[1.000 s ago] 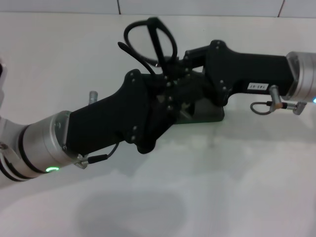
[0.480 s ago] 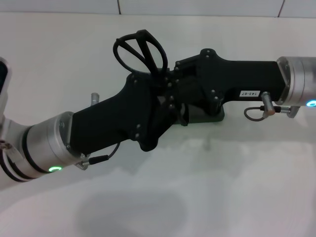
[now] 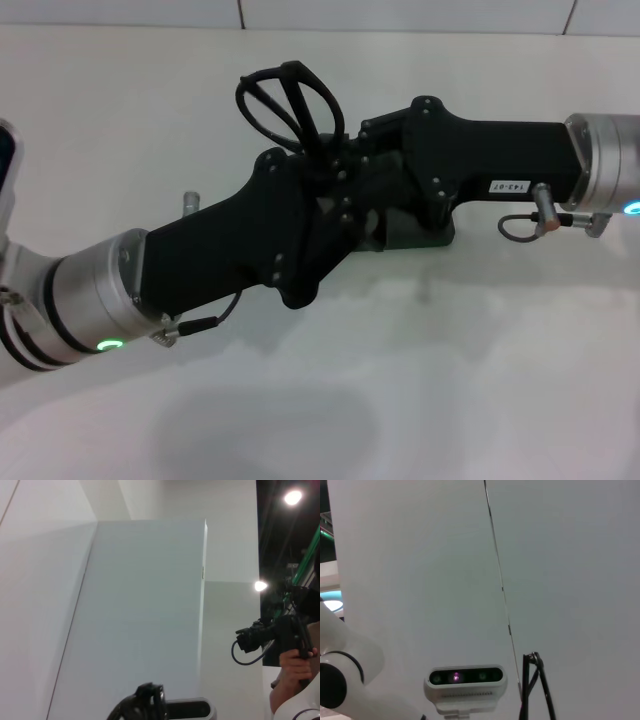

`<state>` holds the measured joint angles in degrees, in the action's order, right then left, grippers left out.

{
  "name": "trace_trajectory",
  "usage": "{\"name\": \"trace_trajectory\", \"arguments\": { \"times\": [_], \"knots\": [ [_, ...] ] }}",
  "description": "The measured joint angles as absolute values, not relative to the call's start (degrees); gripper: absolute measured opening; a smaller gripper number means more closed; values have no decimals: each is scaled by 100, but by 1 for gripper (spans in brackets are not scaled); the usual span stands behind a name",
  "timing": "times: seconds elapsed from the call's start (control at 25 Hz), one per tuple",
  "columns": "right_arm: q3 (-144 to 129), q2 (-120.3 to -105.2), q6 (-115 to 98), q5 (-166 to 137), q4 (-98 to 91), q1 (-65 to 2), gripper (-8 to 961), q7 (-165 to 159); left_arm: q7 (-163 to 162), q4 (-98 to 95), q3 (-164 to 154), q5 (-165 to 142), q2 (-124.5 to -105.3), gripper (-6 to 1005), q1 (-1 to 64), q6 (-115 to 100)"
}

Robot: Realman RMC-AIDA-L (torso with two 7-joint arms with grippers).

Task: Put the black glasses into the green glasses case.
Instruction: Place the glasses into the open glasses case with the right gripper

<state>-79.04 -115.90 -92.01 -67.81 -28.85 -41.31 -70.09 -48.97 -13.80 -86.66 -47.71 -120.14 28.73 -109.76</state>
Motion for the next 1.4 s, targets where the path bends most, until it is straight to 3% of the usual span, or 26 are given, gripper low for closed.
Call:
{"name": "trace_trajectory", "arguments": {
  "times": [0.44,0.76,1.4],
  "knots": [
    [-7809,-11502,-7907,-8014,-3897,-4120,69,-7725,-4847,-1463,-8357,-4725,-11890,56,2408,-11141],
    [-8118,-11591,-7458,-10850,-6017,-4220,69,-9588,-4842,-1522,-8130,-4717,-11802,56,2190,-11202],
    [-9889,-11615,-5892,-12673,-6053,-4725,69,-10123,-4764,-1467,-8094,-4719,-11857,57,2120,-11204]
  ]
}}
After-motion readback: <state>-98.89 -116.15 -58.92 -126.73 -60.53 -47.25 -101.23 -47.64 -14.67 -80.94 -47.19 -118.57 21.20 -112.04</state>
